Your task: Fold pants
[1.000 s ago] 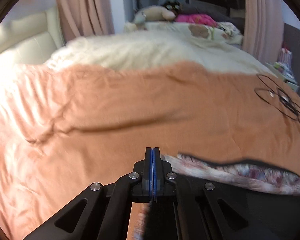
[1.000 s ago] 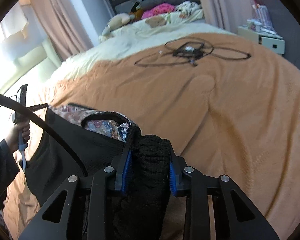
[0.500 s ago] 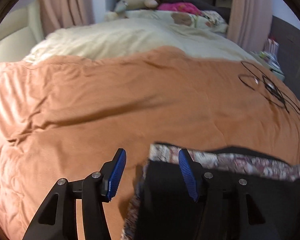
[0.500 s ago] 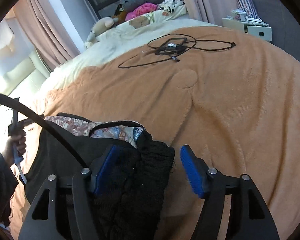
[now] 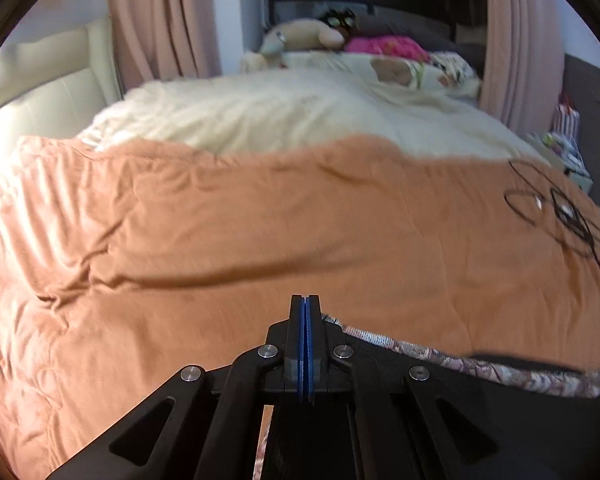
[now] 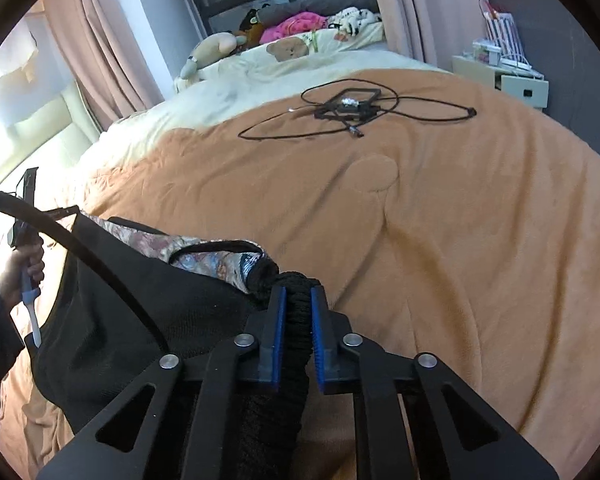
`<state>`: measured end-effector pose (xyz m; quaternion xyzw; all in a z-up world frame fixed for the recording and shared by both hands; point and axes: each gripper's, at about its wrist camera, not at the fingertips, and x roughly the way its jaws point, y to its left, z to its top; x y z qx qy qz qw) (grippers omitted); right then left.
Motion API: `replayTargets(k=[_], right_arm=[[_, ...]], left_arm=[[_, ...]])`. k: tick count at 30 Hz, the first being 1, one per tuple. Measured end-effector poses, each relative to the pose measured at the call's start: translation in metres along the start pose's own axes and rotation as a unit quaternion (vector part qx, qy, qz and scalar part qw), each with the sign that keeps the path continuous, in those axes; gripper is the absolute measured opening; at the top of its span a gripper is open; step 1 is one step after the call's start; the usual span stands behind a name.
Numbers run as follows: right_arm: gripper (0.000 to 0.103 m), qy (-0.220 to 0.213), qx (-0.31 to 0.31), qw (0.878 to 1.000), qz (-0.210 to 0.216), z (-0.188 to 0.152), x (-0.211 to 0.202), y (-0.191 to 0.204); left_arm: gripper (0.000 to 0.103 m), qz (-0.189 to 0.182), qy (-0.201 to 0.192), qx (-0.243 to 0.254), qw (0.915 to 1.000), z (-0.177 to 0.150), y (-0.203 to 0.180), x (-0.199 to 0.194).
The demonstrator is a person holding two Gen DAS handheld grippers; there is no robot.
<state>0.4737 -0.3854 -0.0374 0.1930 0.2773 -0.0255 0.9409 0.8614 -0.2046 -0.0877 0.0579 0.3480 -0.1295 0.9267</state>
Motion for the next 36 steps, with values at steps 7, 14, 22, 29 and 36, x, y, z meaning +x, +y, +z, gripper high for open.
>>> replayTargets(k=[7, 14, 22, 29, 36], right_arm=[[0.007, -0.001, -0.003, 0.999, -0.046, -0.008, 0.015, 0.006], [0.044, 0.021, 0.011, 0.999, -0.037, -0.011, 0.011, 0.015], [0.063, 0.016, 0.040, 0.999, 0.006, -0.034, -0.044, 0.008], [0.063, 0.028, 0.071, 0.996, 0.042, -0.047, -0.079, -0.013], [0.063, 0.055, 0.107, 0.989, 0.082, -0.065, -0.097, -0.026]], left_arm=[[0.001, 0.020, 0.058, 0.014, 0.9980, -0.001, -0.012, 0.040], [0.055, 0.003, 0.065, 0.002, 0.9979, -0.021, -0.002, 0.012], [0.055, 0.014, 0.065, 0.009, 0.9977, -0.030, 0.014, -0.064], [0.055, 0.017, 0.062, -0.002, 0.9979, -0.051, 0.030, -0.138], [0.055, 0.017, 0.063, -0.021, 0.9976, -0.083, 0.044, -0.196]])
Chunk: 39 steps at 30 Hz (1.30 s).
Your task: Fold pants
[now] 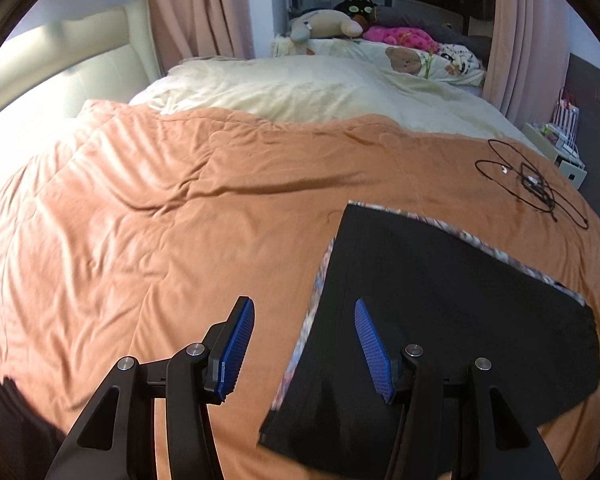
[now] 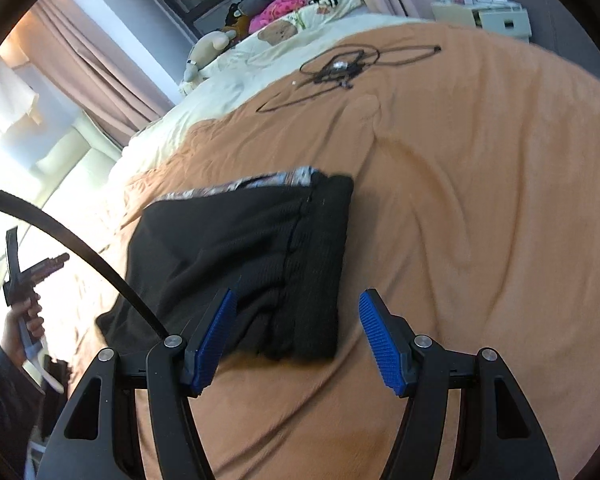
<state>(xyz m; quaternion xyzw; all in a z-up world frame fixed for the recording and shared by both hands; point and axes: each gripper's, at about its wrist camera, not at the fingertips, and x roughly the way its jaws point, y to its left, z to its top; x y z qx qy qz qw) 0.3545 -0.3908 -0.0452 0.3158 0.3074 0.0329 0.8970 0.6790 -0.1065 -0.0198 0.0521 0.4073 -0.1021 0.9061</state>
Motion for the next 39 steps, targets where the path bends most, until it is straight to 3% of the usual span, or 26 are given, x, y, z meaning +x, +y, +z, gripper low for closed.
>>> replayTargets(k=[9, 13, 15, 18, 33, 39], right_arm=[[0.063, 0.029, 0.040, 0.997, 0.058, -0.011, 0.006, -0.019], [0.063, 0.042, 0.064, 0.994, 0.075, -0.011, 0.018, -0.030], [0.063, 0.045, 0.075, 0.993, 0.083, -0.011, 0.023, -0.037], [0.063, 0.046, 0.084, 0.992, 0.088, -0.012, 0.027, -0.043], [0.063, 0.043, 0.122, 0.985, 0.110, -0.013, 0.050, -0.062], [0.063, 0.028, 0.148, 0.982, 0.117, -0.019, 0.051, -0.070]], left_arm=[[0.055, -0.010, 0.020, -0.051, 0.9985, -0.060, 0.028, -0.033], [0.055, -0.039, 0.041, -0.103, 0.9930, -0.088, 0.041, -0.030], [0.055, -0.069, 0.057, -0.144, 0.9856, -0.102, 0.045, -0.023], [0.055, -0.090, 0.069, -0.167, 0.9795, -0.117, 0.041, -0.013], [0.055, -0.123, 0.116, -0.229, 0.9585, -0.156, 0.028, 0.056], [0.055, -0.129, 0.089, -0.266, 0.9511, -0.162, 0.038, 0.065]])
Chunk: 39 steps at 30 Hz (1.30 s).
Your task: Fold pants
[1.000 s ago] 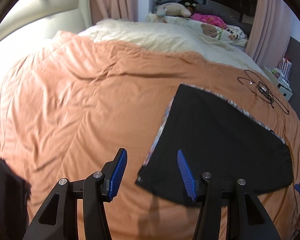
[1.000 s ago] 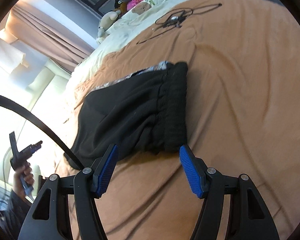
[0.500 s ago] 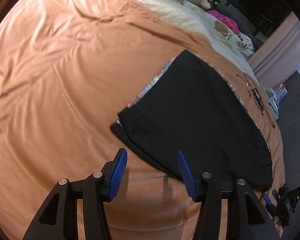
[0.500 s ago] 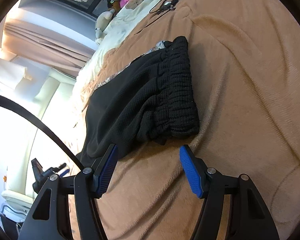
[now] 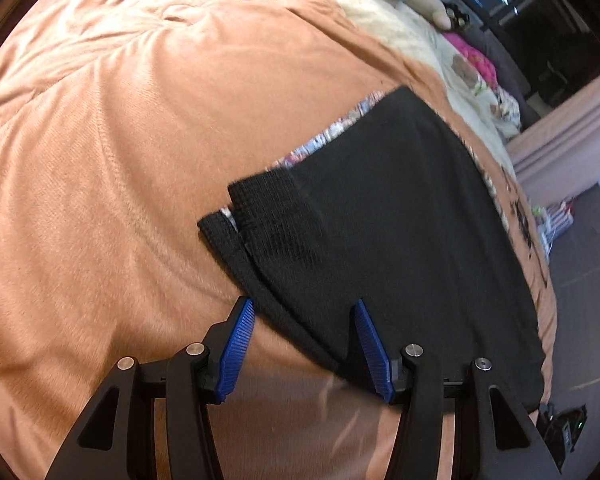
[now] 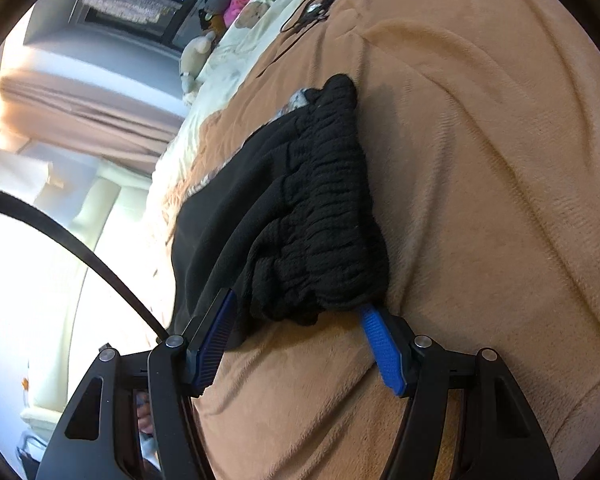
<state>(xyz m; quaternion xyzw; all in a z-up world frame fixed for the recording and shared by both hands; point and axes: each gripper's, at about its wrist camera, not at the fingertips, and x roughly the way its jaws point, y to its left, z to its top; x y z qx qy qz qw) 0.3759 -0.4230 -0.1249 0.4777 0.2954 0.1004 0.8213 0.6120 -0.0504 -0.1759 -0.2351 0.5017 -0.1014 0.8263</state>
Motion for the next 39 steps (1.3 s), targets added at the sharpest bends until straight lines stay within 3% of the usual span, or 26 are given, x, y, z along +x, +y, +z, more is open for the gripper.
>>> replayTargets(k=[8, 11, 12, 14, 16, 19, 31, 39], right_arm=[[0.063, -0.033, 0.053, 0.998, -0.009, -0.009, 0.002, -0.005], [0.063, -0.034, 0.057, 0.998, -0.021, -0.009, 0.008, 0.001], [0.063, -0.033, 0.053, 0.998, -0.025, -0.009, 0.011, 0.005], [0.054, -0.030, 0.045, 0.998, -0.033, -0.006, 0.011, 0.009], [0.037, -0.022, 0.032, 0.998, -0.040, -0.004, 0.009, 0.013], [0.022, -0.022, 0.000, 0.999, -0.047, 0.008, -0.004, 0.023], [0.018, -0.001, -0.096, 0.994, -0.055, 0.011, -0.040, 0.083], [0.018, 0.046, -0.127, 0.990, -0.050, -0.011, -0.062, 0.093]], left_arm=[[0.046, -0.003, -0.040, -0.026, 0.9989, 0.010, 0.009, 0.003], [0.027, 0.011, -0.045, -0.026, 0.9986, 0.017, 0.010, 0.007], [0.016, 0.013, -0.045, -0.029, 0.9985, 0.019, 0.013, 0.007], [0.006, 0.008, -0.045, -0.035, 0.9983, 0.023, 0.015, 0.008], [0.005, 0.006, -0.053, -0.034, 0.9980, 0.025, 0.014, 0.002], [0.005, 0.004, -0.070, -0.019, 0.9974, 0.027, 0.003, -0.010], [0.005, -0.006, -0.112, -0.003, 0.9937, 0.027, -0.014, -0.095], [0.005, 0.001, -0.123, -0.014, 0.9923, -0.012, 0.008, -0.162]])
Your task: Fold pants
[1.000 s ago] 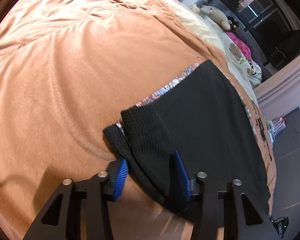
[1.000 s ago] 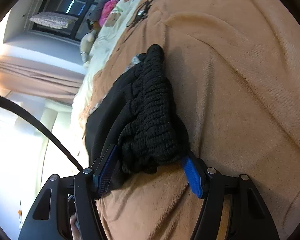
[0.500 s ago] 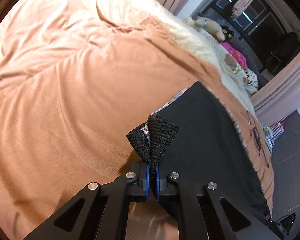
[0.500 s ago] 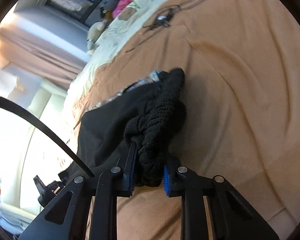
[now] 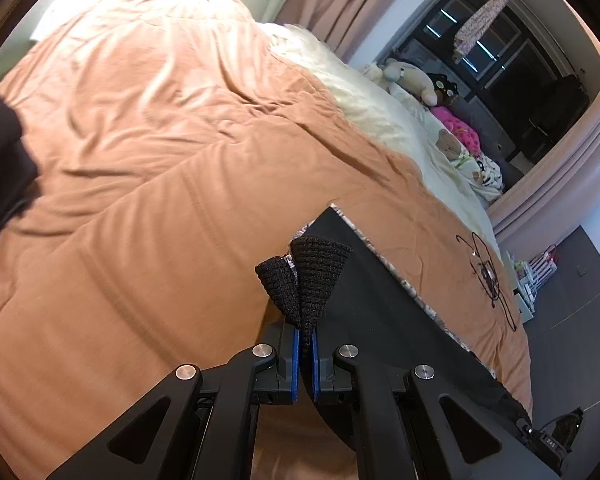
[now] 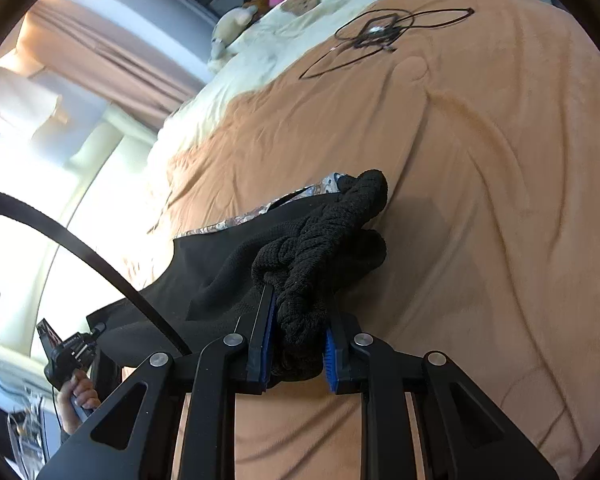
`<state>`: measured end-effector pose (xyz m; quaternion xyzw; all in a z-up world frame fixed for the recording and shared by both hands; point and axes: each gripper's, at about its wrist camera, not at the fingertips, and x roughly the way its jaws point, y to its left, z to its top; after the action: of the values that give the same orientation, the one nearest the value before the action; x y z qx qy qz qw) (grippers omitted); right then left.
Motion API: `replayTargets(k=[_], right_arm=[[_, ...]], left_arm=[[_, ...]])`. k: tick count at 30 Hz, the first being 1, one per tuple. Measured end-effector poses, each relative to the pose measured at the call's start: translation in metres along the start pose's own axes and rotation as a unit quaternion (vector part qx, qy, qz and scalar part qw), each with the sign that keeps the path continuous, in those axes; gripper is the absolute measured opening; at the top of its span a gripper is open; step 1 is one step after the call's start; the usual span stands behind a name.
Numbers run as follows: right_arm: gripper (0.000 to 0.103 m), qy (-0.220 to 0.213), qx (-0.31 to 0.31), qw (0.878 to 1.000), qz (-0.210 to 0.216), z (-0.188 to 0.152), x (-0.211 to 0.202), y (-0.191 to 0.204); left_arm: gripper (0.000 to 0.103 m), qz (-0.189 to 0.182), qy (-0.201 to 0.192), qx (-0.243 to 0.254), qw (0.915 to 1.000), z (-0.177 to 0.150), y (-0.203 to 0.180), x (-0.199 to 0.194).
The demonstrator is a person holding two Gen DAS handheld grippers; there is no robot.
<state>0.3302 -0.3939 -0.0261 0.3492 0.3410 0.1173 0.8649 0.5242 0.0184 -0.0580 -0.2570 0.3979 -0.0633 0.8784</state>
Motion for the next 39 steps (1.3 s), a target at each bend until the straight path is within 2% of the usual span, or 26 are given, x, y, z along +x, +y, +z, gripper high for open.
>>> replayTargets(k=[13, 22, 30, 37, 39], right_arm=[[0.018, 0.058, -0.056, 0.997, 0.017, -0.020, -0.013, 0.025], [0.018, 0.079, -0.098, 0.992, 0.020, -0.039, -0.018, 0.036], [0.018, 0.096, -0.140, 0.985, 0.017, -0.057, -0.019, 0.043], [0.018, 0.102, -0.139, 0.985, 0.012, -0.065, -0.013, 0.039], [0.019, 0.102, -0.133, 0.986, 0.010, -0.068, -0.012, 0.033]], left_arm=[[0.005, 0.016, -0.018, -0.041, 0.9989, -0.064, 0.067, -0.103], [0.005, 0.025, -0.025, -0.059, 0.9976, -0.110, 0.103, -0.153], [0.005, 0.030, -0.023, -0.086, 0.9956, -0.147, 0.135, -0.174], [0.005, 0.030, -0.010, -0.092, 0.9953, -0.161, 0.150, -0.170], [0.006, 0.031, 0.005, -0.093, 0.9952, -0.163, 0.155, -0.164]])
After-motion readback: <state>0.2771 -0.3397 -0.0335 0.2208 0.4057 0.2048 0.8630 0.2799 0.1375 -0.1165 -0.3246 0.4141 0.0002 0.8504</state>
